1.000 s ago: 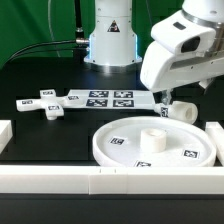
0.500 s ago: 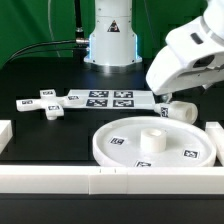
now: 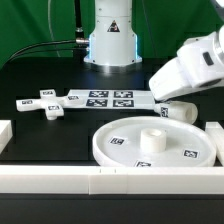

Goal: Assemble round table

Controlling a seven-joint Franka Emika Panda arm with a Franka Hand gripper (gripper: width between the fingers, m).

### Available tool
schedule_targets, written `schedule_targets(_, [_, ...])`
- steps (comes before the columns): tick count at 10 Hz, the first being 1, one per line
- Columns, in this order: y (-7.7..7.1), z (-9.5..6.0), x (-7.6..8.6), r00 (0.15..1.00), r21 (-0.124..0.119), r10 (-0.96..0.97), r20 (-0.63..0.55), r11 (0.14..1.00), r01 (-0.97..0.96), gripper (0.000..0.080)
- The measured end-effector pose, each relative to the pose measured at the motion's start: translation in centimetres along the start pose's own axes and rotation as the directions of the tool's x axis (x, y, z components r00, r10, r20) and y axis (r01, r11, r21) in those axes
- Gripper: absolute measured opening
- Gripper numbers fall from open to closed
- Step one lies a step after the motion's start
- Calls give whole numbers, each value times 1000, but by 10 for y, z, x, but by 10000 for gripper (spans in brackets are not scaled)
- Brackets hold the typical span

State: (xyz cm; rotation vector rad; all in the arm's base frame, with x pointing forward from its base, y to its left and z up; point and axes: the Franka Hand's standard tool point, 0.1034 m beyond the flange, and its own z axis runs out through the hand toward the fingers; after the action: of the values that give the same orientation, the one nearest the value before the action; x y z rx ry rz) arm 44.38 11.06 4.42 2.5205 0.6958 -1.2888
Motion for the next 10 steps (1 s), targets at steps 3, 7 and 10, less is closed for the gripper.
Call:
schedule_targets(3, [-3, -1, 21, 995, 10, -8, 103, 1000, 7, 649])
schedule_targets(7, [-4, 3, 34, 999, 7, -13, 52, 1000, 12, 649])
schedule_targets(10, [-6, 5, 34, 999, 5, -14, 50, 1000, 13, 648])
